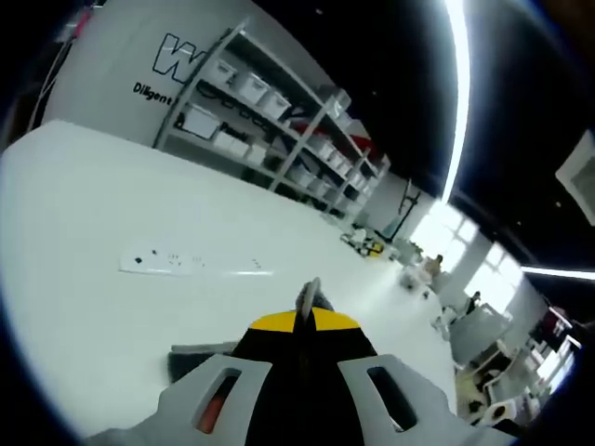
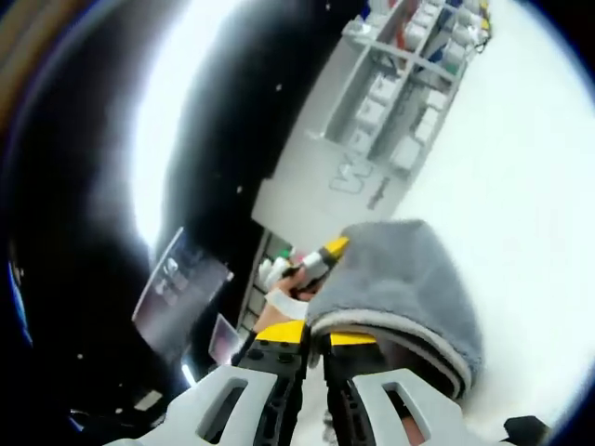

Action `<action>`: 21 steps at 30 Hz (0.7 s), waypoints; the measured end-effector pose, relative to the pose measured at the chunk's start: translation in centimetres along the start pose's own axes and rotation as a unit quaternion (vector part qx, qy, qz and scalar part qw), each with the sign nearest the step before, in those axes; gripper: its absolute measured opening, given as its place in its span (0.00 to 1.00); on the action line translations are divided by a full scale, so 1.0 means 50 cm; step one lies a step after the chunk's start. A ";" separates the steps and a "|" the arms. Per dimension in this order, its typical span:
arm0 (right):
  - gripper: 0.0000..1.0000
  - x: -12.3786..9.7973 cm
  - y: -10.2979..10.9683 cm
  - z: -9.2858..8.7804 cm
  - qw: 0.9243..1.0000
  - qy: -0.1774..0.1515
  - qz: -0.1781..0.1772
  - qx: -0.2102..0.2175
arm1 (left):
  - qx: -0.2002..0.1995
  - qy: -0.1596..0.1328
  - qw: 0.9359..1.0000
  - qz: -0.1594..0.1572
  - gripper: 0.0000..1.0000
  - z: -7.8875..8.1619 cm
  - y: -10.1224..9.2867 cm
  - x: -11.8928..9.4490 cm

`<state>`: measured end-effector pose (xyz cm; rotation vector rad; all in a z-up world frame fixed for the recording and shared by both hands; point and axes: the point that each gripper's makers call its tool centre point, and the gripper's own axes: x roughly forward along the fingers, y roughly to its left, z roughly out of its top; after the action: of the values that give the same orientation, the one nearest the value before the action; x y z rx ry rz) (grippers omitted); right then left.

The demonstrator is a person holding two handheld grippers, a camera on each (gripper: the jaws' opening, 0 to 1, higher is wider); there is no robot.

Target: Open the folded towel by lifting each exposed corner and separating the folded layers until the towel lies flat within the target outline without major curled edges

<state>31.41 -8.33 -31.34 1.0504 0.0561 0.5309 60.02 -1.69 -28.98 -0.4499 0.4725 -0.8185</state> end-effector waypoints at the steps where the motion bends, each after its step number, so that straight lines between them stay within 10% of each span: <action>1: 0.01 -0.002 -0.002 0.002 1.000 -0.002 0.000 0.001 | 0.001 -0.001 1.000 -0.001 0.02 0.003 -0.006 0.004; 21: 0.03 -0.045 -0.018 0.080 0.999 -0.046 0.009 0.021 | 0.033 0.011 0.999 -0.003 0.02 0.016 -0.094 0.102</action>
<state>30.94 -12.91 -30.52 1.1164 -0.0233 0.5000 60.76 -8.31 -26.91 -0.3822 0.4642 -0.8427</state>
